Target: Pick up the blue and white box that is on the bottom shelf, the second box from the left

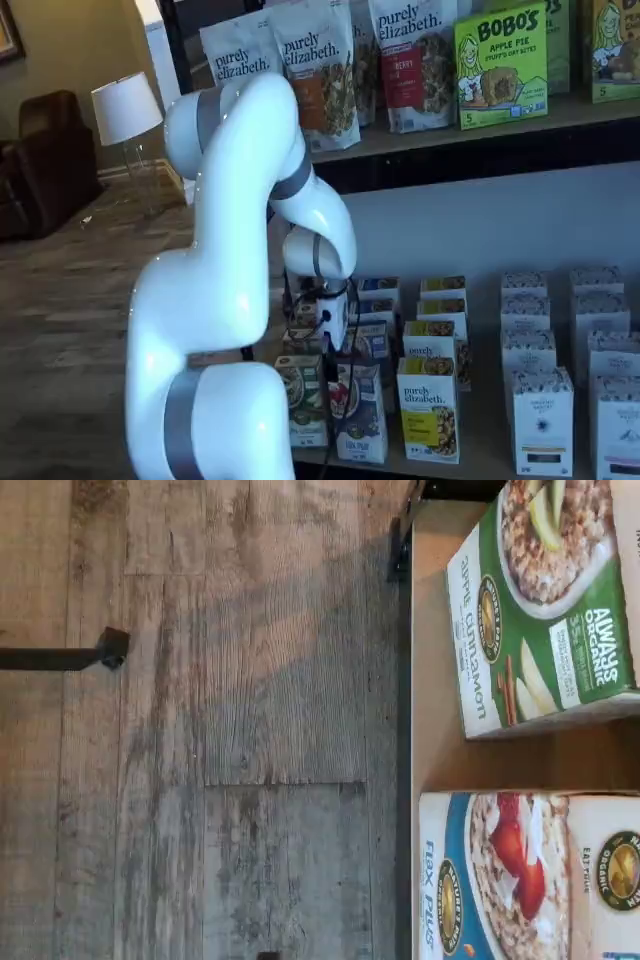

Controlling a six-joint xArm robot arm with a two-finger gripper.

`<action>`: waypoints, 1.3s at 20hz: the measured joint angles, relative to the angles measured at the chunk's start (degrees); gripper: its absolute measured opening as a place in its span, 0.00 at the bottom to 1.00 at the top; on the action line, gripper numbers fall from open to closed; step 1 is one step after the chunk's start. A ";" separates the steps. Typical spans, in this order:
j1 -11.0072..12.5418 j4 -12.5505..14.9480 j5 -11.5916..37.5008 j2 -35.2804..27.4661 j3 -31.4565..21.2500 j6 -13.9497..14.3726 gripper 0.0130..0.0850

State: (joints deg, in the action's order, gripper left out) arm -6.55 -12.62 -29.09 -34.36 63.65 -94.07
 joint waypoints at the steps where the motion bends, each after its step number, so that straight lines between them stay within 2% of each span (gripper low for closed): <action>1: 0.03 -0.26 -0.29 0.00 0.09 -0.27 1.00; 6: 0.34 -0.65 -0.73 0.20 0.08 -0.87 1.00; 11: 0.43 -1.22 1.58 0.02 -0.64 -1.58 1.00; 17: 0.64 -0.46 3.41 -1.57 -0.15 -1.26 1.00; 26: 1.07 -1.38 3.90 -6.48 4.75 -2.52 1.00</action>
State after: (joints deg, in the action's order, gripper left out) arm -5.48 -14.00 -25.19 -40.84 68.40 -96.58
